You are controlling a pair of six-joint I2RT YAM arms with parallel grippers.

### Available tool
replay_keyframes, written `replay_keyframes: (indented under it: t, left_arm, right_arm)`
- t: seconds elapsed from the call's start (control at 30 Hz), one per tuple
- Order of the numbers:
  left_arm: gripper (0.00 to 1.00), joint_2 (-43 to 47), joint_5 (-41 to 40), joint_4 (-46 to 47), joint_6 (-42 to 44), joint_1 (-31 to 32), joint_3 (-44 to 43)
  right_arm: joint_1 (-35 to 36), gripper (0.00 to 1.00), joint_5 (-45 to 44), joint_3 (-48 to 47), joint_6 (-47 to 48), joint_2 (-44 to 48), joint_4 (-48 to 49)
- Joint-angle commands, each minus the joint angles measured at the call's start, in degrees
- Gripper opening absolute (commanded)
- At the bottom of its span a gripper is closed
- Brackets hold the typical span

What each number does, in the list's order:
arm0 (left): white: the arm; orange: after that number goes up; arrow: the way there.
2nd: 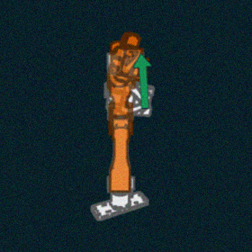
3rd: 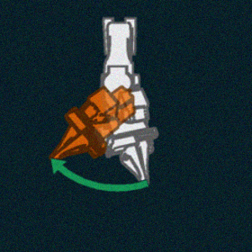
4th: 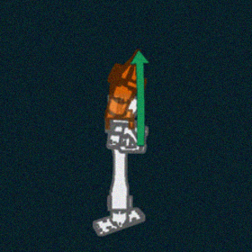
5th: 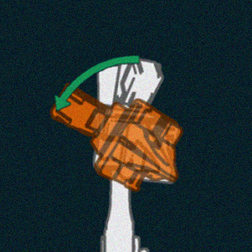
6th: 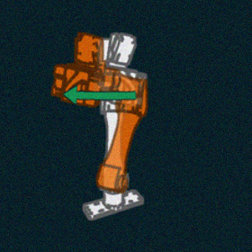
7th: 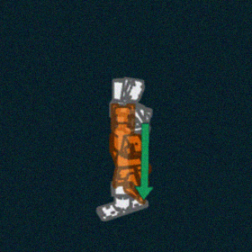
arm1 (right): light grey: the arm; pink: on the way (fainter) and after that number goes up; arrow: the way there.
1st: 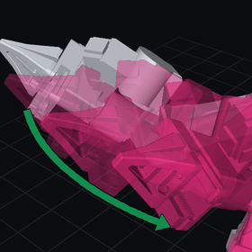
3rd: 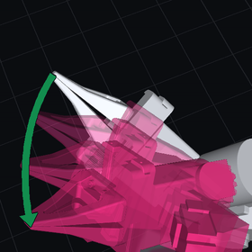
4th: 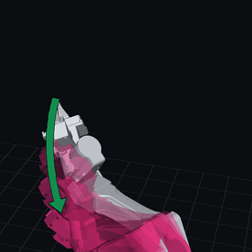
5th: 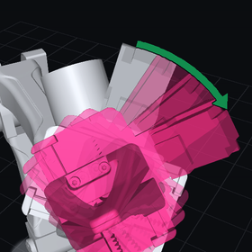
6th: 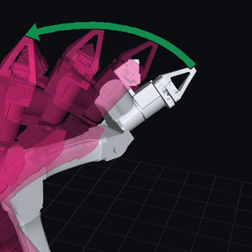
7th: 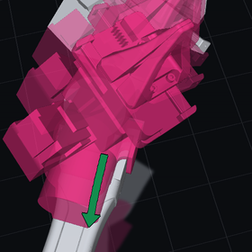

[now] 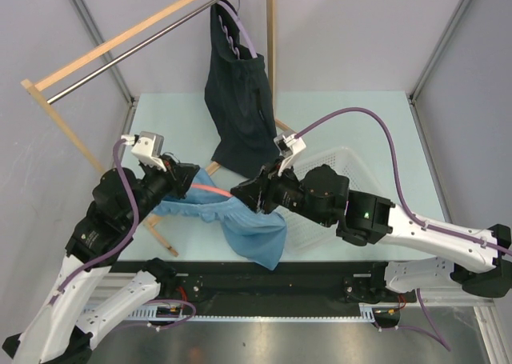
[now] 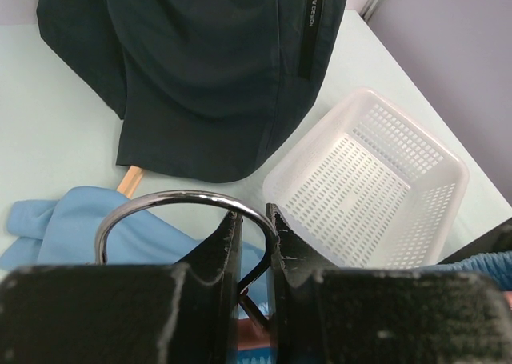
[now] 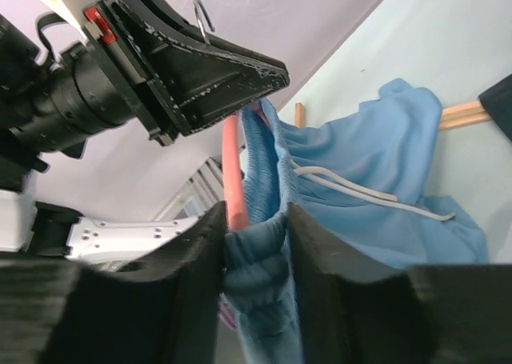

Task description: Remove the shorts from the hanger

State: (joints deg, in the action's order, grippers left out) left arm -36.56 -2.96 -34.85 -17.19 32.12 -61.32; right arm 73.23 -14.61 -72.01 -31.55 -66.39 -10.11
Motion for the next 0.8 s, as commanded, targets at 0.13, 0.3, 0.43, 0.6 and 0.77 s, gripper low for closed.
replay_keyframes:
  t: [0.13,0.3,0.43,0.6,0.77]
  left_arm:
    - [0.00,1.31,-0.20,3.56,-3.29,-0.13,-0.99]
    - [0.01,0.96,-4.23,2.69,-6.36,-0.13,-2.13]
    - [0.01,0.87,-13.37,1.10,-9.70,-0.13,-3.71]
    - [0.00,2.62,-21.38,1.88,-12.69,-0.13,-5.48]
    - [0.00,4.21,-24.89,4.18,-16.55,-0.13,-4.69]
  right_arm:
    - [-0.02,0.08,-1.91,-1.12,-0.97,1.88,-1.05]
    - [0.42,0.00,-1.21,-1.12,-0.88,2.40,-1.58]
    - [1.30,0.00,-1.03,-1.12,-0.62,4.85,-5.44]
    - [2.88,0.00,-2.61,-1.12,-1.32,10.66,-17.91]
    - [4.99,0.00,-6.39,-0.07,-4.57,18.46,-27.67]
